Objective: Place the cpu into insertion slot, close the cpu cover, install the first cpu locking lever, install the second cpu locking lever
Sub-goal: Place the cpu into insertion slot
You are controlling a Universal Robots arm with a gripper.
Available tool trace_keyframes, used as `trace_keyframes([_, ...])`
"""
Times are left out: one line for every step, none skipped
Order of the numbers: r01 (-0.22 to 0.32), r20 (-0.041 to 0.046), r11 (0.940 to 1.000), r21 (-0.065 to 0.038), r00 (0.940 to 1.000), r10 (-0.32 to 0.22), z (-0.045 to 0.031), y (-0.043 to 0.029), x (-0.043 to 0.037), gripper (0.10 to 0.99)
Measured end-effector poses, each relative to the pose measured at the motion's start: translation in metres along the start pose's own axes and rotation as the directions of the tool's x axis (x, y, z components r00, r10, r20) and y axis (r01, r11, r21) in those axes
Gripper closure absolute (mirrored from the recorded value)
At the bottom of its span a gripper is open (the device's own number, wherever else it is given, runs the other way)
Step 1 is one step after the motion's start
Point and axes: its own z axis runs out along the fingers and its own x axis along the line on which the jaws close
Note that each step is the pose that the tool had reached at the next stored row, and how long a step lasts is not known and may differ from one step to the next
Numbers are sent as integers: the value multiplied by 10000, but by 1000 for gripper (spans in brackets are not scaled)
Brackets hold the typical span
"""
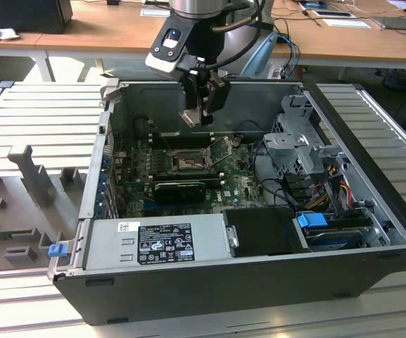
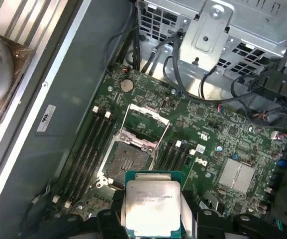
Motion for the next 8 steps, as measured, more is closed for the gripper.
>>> trace_keyframes([-249,18,9997,3,9997,249,7,0,0,557])
trace_keyframes([-367,27,9993,2,9993,367,11,-1,0,557])
trace_keyframes([-497,37,9988,1,9988,497,15,-1,0,557])
trace_keyframes([-708,53,9975,1,9975,708,22,-2,-1,557])
trace_keyframes([-937,70,9956,-3,9956,937,31,-3,-1,557])
trace_keyframes([-1208,92,9927,-8,9926,1208,43,-4,-1,557])
trace_keyframes([-1458,111,9893,-9,9893,1458,55,-5,-1,557])
trace_keyframes([-1718,131,9851,-9,9850,1718,64,-5,-1,557])
